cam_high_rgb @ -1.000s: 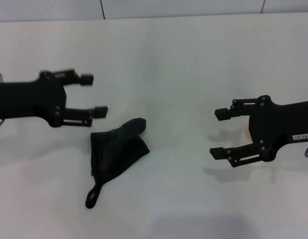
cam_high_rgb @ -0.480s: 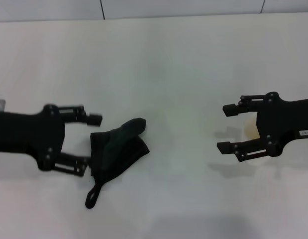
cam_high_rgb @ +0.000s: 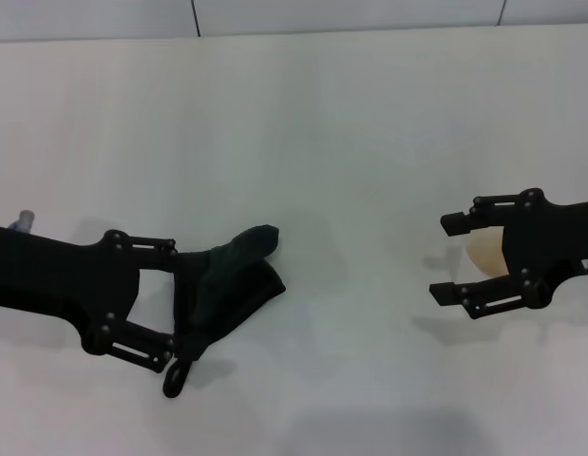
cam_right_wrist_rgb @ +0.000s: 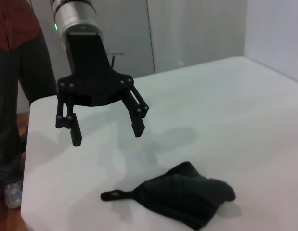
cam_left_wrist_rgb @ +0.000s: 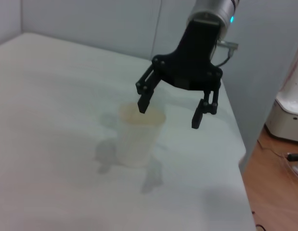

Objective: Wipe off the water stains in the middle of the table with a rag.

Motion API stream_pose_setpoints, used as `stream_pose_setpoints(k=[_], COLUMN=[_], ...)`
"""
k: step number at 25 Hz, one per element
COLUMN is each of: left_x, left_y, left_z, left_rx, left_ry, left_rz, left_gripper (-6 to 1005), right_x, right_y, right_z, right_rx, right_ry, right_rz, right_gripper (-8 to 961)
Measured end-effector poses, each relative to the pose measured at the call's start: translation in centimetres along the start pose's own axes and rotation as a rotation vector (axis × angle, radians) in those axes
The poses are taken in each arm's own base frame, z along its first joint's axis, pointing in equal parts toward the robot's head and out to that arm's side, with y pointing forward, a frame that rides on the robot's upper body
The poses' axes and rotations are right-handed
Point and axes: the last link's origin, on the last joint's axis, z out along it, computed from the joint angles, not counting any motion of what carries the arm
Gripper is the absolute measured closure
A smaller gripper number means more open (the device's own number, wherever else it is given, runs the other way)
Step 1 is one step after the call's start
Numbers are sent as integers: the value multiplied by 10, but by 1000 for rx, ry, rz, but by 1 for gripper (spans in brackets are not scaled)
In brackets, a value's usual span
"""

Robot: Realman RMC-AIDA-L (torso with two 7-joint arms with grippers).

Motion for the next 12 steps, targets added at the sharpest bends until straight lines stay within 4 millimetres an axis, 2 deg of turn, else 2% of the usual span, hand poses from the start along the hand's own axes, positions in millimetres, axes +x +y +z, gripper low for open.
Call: stream_pose_setpoints(k=[12], left_x=[0], left_y=[-5], left_z=[0], left_rx=[-2], left_ry=[-91], left_rz=[-77], left_gripper=[105], right_x=[3], right_y=[3], right_z=[-2], right_rx=[-13], right_ry=[19], right_rz=[-1], right_gripper=[124])
